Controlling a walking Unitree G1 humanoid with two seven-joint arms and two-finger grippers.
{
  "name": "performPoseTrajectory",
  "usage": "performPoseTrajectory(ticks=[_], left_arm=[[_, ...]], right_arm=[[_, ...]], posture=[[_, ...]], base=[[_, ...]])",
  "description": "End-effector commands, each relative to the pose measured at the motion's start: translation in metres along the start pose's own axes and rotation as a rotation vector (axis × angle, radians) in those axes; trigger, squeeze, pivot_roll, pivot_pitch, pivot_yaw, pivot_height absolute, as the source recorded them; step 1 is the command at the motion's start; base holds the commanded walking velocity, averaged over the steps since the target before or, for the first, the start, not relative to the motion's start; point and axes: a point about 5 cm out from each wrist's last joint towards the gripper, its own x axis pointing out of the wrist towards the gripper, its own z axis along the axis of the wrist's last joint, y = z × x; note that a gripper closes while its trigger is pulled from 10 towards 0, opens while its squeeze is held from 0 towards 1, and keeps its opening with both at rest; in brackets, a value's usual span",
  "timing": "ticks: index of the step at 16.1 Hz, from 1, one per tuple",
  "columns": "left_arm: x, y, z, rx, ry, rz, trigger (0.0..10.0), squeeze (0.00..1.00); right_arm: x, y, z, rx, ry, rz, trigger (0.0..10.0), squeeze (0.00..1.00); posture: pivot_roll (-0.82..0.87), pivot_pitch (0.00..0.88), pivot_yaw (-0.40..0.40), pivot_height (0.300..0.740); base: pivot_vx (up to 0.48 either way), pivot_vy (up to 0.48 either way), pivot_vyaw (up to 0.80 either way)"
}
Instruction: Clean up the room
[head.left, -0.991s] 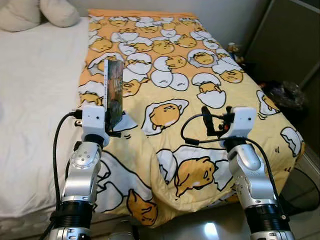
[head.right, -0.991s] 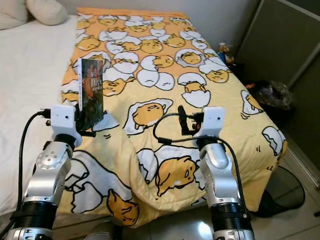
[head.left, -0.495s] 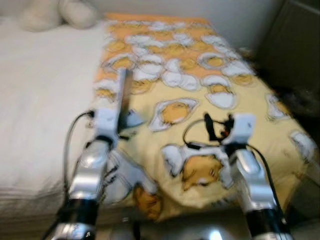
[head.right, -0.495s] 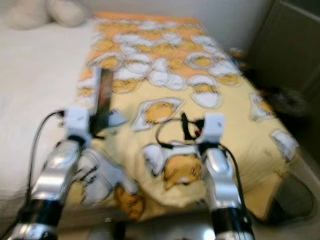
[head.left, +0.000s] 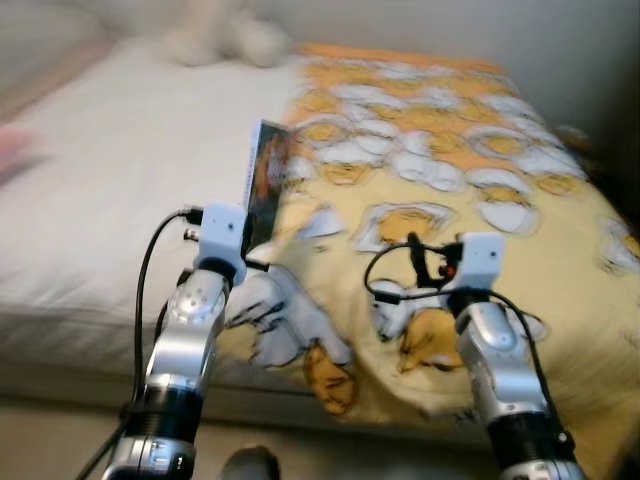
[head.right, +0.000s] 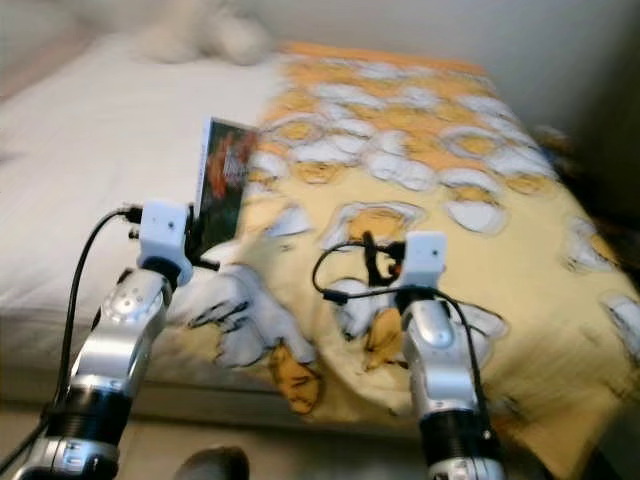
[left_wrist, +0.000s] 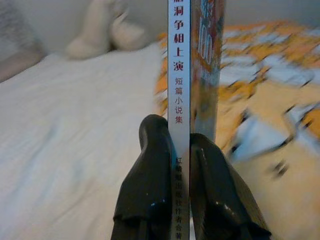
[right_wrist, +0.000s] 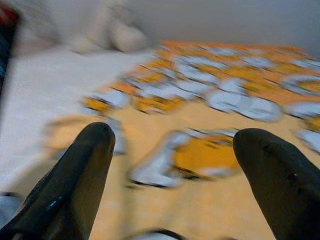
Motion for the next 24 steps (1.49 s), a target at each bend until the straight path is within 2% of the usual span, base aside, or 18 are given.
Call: performPoseTrajectory(ticks=[1, 3, 6, 7, 8, 12, 18, 19, 20, 24], left_arm=[[0.004, 0.001, 0.015, -0.001, -0.057, -0.005, 0.0, 0.00], [0.002, -0.005, 0.019, 0.026, -0.090, -0.044, 0.0, 0.00], [0.004, -0.002, 0.016, 0.016, -0.061, -0.011, 0.0, 0.00], [0.005, -0.002, 0.015, 0.024, -0.049, -0.005, 1.4, 0.00], [0.007, -0.002, 0.014, 0.019, -0.034, -0.004, 10.0, 0.00], [0.010, 0.003, 0.018, -0.008, -0.047, 0.003, 10.0, 0.00], [0.013, -0.001, 0.023, -0.003, -0.076, -0.039, 10.0, 0.00], [0.016, -0.003, 0.025, 0.036, -0.089, -0.086, 10.0, 0.00], [0.018, -0.004, 0.024, 0.029, -0.088, -0.108, 10.0, 0.00], [0.022, -0.002, 0.027, 0.028, -0.094, -0.081, 10.0, 0.00]], right_arm=[[0.001, 0.003, -0.001, 0.028, -0.008, 0.013, 10.0, 0.15], [0.001, 0.004, -0.002, 0.038, -0.006, 0.027, 10.0, 0.18], [0.002, 0.003, -0.002, 0.055, -0.008, 0.035, 10.0, 0.23], [0.003, 0.002, -0.002, 0.035, -0.004, 0.025, 10.0, 0.23], [0.004, 0.002, -0.002, 0.017, -0.006, 0.026, 10.0, 0.17], [0.005, -0.001, 0.002, 0.014, -0.035, -0.009, 10.0, 0.15], [0.003, -0.001, 0.000, 0.007, -0.038, -0.016, 10.0, 0.15], [0.003, -0.001, 0.001, 0.002, -0.047, -0.024, 10.0, 0.15], [0.003, 0.000, 0.000, -0.006, -0.037, -0.021, 10.0, 0.16], [0.001, 0.002, -0.001, 0.003, -0.045, -0.026, 10.0, 0.16]], posture=[[0.04, 0.000, 0.002, 0.740], [0.05, 0.000, -0.004, 0.740], [0.06, 0.000, -0.011, 0.740], [0.06, 0.000, -0.013, 0.740], [0.06, 0.000, -0.013, 0.740], [0.05, 0.000, -0.012, 0.740], [0.05, 0.000, -0.012, 0.740], [0.05, 0.000, -0.012, 0.740], [0.05, 0.000, -0.010, 0.740], [0.04, 0.000, -0.002, 0.740]], base=[[0.000, 0.000, 0.44], [0.000, 0.000, 0.44], [0.000, 0.000, 0.43], [0.000, 0.000, 0.46], [0.000, 0.000, 0.00], [0.000, 0.458, 0.00], [0.000, 0.480, 0.00], [0.000, 0.480, 0.00], [0.000, 0.480, 0.00], [0.000, 0.480, -0.33]])
